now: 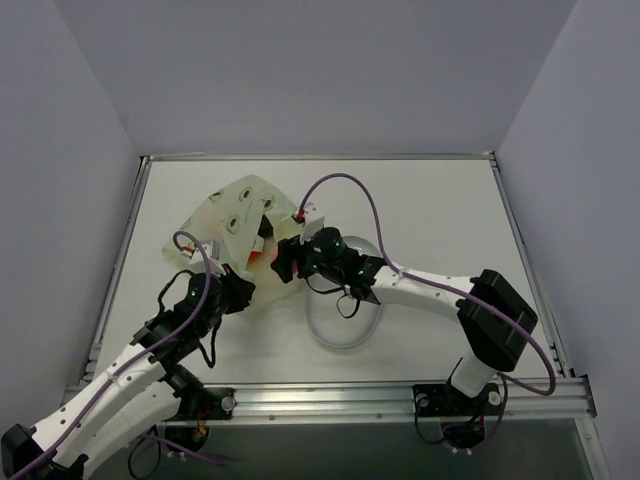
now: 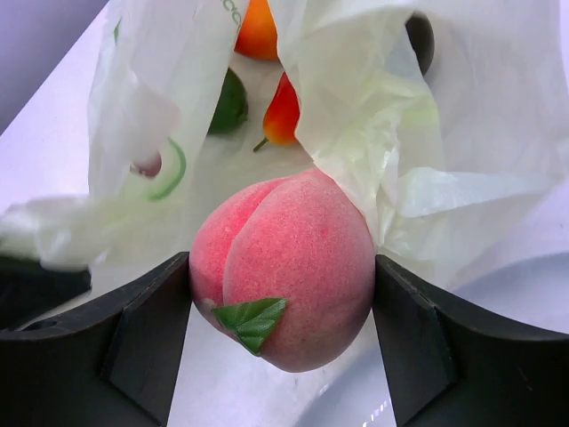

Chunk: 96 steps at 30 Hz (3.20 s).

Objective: Take the fake fruits out of the plastic bag

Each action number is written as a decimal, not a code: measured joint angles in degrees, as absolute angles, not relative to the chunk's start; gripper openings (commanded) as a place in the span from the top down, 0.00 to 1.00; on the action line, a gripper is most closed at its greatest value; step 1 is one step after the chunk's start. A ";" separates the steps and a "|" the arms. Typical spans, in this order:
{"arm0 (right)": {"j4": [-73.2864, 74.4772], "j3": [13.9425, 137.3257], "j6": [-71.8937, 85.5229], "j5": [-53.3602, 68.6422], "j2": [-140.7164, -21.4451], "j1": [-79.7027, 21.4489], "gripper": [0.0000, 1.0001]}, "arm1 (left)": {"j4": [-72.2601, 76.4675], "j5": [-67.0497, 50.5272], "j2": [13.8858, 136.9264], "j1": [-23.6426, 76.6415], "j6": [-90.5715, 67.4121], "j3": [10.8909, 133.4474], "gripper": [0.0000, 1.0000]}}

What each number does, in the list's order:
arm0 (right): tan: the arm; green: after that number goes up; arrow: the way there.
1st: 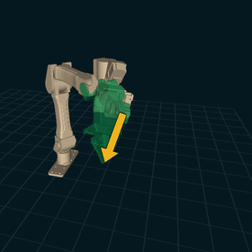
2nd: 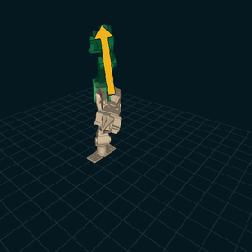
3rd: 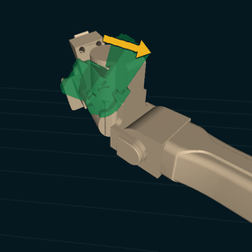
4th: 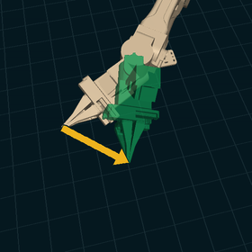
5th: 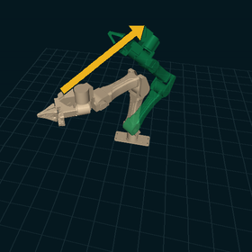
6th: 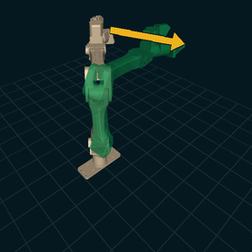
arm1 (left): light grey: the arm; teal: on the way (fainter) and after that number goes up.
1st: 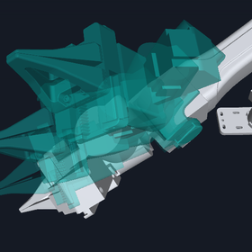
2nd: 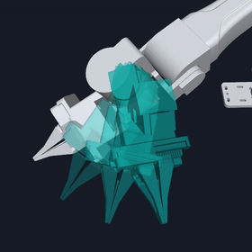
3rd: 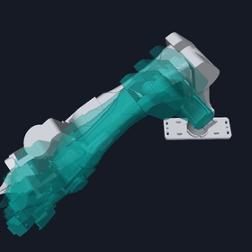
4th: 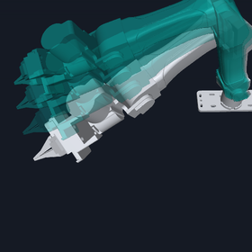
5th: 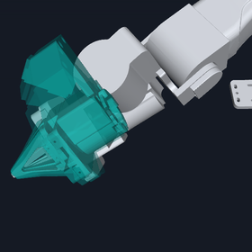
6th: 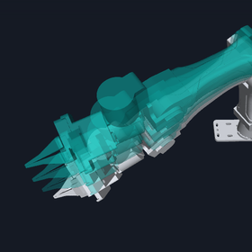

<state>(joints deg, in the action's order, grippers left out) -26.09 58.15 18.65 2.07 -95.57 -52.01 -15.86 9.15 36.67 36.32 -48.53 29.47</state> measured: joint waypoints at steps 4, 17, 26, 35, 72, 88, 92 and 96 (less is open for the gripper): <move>-26.50 51.09 19.44 3.27 -87.24 -51.70 0.48 | -17.56 11.64 35.99 36.29 -47.70 31.38 0.98; -20.16 32.93 23.62 -4.19 -68.36 -48.29 0.44 | -25.89 19.27 32.05 35.55 -45.34 34.72 0.97; -20.78 32.91 19.27 8.84 -69.19 -47.44 0.31 | -23.07 15.33 31.94 35.55 -45.80 29.17 0.98; -18.22 33.08 19.25 3.79 -66.13 -47.29 0.13 | -20.34 15.31 32.95 35.55 -45.21 29.21 0.98; -16.16 111.11 13.04 27.57 -133.69 -38.63 1.00 | -24.43 22.26 17.28 35.55 -42.48 31.97 0.98; -13.28 85.52 12.32 25.36 -119.24 -24.73 0.09 | -20.12 20.40 25.85 35.57 -45.21 25.26 0.97; -11.11 79.18 12.19 18.98 -108.62 -28.88 0.42 | -18.83 20.43 25.69 35.57 -45.39 23.64 0.98; -13.10 70.61 13.65 10.59 -94.19 -39.31 0.88 | -18.00 20.43 26.02 35.57 -45.28 23.53 0.98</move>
